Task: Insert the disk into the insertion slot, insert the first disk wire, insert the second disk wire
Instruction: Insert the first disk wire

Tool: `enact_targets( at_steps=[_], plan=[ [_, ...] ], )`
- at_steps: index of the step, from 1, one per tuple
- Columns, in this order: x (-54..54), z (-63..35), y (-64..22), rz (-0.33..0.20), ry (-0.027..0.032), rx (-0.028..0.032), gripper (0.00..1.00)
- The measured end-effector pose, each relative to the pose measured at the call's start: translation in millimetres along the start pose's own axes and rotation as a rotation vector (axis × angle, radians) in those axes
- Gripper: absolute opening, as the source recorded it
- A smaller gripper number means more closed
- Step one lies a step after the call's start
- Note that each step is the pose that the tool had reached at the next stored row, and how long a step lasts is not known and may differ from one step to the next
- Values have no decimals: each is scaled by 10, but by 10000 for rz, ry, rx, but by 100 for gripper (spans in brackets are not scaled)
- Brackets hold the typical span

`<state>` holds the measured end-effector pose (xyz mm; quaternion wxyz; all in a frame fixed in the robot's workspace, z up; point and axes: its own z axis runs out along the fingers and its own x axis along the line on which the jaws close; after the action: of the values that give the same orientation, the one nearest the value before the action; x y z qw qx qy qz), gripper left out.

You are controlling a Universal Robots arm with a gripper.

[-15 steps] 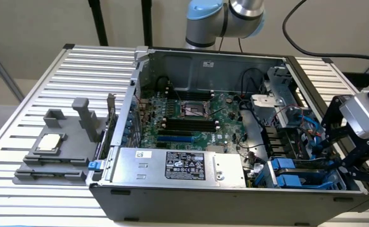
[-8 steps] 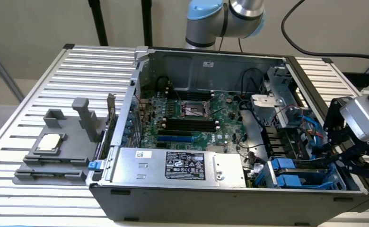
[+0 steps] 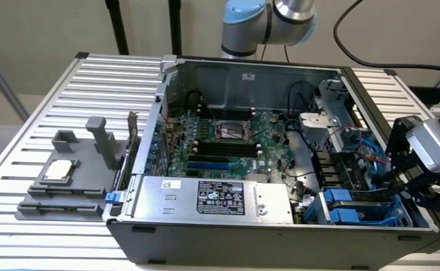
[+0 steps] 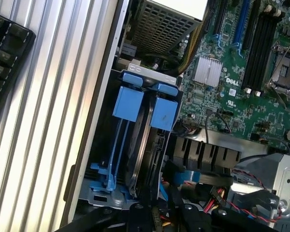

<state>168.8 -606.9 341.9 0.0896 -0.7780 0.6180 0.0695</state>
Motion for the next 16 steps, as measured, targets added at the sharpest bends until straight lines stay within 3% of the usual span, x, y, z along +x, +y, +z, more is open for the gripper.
enact_targets(
  at_steps=[2,4,9,14,16],
  plan=[
    [-2,3,1,-25,-6,-4,19],
    [-7,0,18,-46,-6,-13,16],
    [-41,-25,140,-72,-10,-28,16],
    [-80,-30,320,-71,-10,-28,16],
    [-87,-29,349,-20,-9,-15,16]
  ],
)
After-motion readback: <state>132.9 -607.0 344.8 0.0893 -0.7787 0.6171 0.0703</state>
